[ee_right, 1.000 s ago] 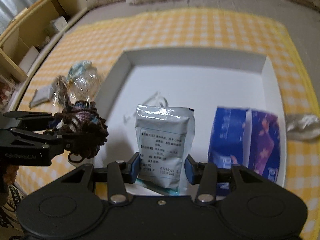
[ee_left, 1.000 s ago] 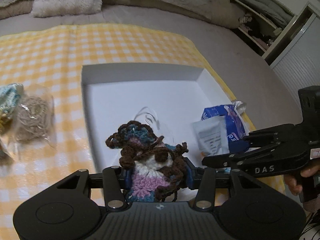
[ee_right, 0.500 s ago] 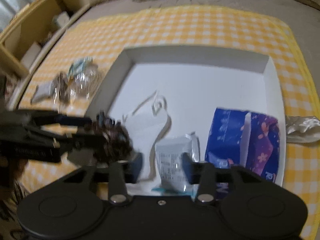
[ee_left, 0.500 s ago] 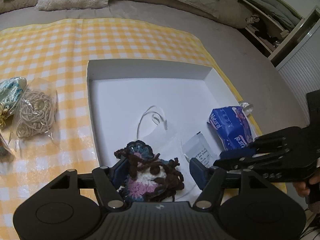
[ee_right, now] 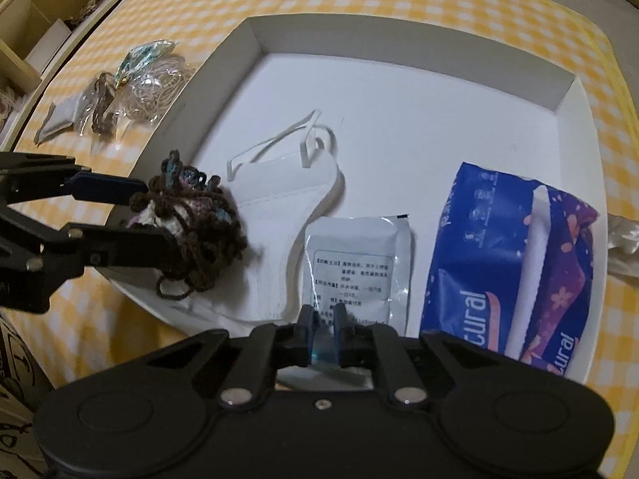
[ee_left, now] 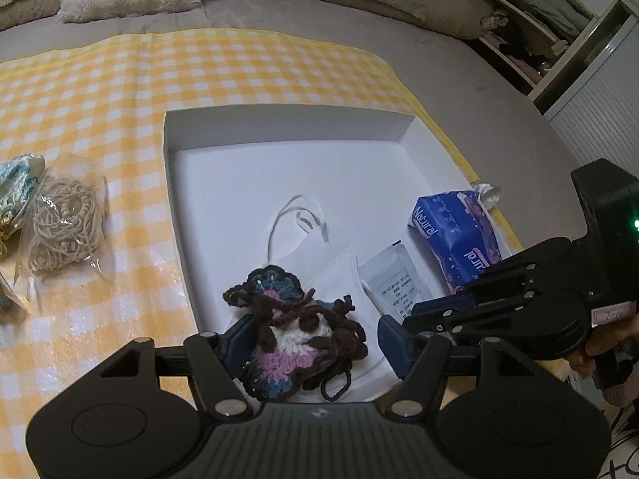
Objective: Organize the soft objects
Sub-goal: 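Release the sachet from the right gripper while the left gripper releases the doll into the tray, then move both open tools away from the tray over the remaining bagged items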
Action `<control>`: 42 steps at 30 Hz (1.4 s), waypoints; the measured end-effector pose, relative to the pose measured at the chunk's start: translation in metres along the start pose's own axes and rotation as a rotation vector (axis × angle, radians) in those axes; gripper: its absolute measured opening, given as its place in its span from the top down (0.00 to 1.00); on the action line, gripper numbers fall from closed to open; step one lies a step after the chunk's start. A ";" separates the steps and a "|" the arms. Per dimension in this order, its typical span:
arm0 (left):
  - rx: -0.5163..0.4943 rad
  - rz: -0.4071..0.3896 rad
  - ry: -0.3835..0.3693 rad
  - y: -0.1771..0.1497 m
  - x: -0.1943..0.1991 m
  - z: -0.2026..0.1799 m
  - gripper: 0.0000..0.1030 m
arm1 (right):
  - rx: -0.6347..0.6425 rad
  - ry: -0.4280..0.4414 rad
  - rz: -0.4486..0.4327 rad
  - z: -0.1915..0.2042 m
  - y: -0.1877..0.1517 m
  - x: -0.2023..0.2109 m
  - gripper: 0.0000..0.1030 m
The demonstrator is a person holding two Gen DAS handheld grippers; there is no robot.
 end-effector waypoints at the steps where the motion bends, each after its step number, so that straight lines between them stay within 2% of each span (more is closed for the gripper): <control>1: -0.001 -0.005 0.000 0.001 0.002 0.000 0.36 | 0.001 -0.003 0.002 0.001 0.001 0.001 0.89; 4: -0.005 -0.019 -0.002 0.001 0.008 0.000 0.36 | -0.015 0.001 -0.016 0.002 0.004 0.009 0.88; 8: -0.014 -0.038 0.007 -0.001 0.017 -0.001 0.36 | -0.038 0.027 -0.127 0.008 0.009 0.039 0.71; 11: -0.014 -0.051 0.020 -0.003 0.023 0.000 0.35 | -0.036 0.011 -0.201 0.012 0.009 0.058 0.61; 16: -0.008 -0.079 0.046 -0.005 0.036 0.002 0.34 | -0.034 -0.023 -0.279 0.016 0.003 0.078 0.54; 20: -0.002 -0.099 0.067 -0.007 0.044 0.003 0.34 | -0.034 -0.085 -0.351 0.018 -0.004 0.093 0.40; 26: -0.015 -0.132 0.098 -0.012 0.057 0.003 0.21 | -0.052 -0.099 -0.435 0.022 -0.010 0.113 0.26; 28: -0.015 -0.144 0.108 -0.014 0.061 0.004 0.14 | -0.056 -0.097 -0.452 0.024 -0.014 0.117 0.23; 35: -0.029 -0.216 0.139 -0.017 0.078 0.004 0.00 | -0.061 -0.111 -0.490 0.031 -0.026 0.126 0.11; 38: -0.039 -0.245 0.147 -0.017 0.085 0.003 0.00 | -0.083 -0.116 -0.517 0.030 -0.030 0.132 0.03; 42: -0.031 -0.302 0.184 -0.017 0.094 0.003 0.00 | -0.091 -0.131 -0.554 0.031 -0.034 0.139 0.00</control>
Point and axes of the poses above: each gripper's, at about its wrist camera, not at the fingertips, and x roughly against the way its jaws point, z to its left, y to its top, the point moved 7 cm from there along -x, roughly the way its jaws point, and after that the axes turned 4 degrees about y, right-handed, at the moved point
